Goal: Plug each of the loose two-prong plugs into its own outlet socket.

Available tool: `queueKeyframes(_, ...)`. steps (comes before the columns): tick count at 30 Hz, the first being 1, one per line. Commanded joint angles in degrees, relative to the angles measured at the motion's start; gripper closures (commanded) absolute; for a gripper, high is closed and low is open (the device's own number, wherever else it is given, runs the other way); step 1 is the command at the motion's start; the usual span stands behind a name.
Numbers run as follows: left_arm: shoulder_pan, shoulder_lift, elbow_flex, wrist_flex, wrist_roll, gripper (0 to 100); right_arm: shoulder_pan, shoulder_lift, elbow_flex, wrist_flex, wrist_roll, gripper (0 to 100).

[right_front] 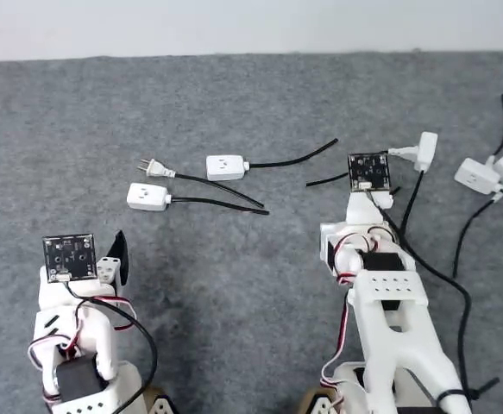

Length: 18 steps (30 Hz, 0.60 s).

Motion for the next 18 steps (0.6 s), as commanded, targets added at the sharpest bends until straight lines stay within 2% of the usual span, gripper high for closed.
queueKeyframes(1,2.64,-0.18,-1.01,1.23,-1.14,75,-0.84,-1.27,0.88,-2.51,0.79,83.2)
queueKeyframes(4,3.16,-0.18,-0.92,1.58,-2.37,75,-0.48,-1.71,1.23,-1.80,1.58,83.2)
queueKeyframes(9,2.90,-0.18,-0.92,1.58,-2.46,75,-0.84,-1.71,-0.97,4.44,10.37,83.2)
queueKeyframes(18,3.08,-0.18,-1.71,3.16,-2.64,75,-0.84,-1.71,-1.58,6.20,10.55,83.2)
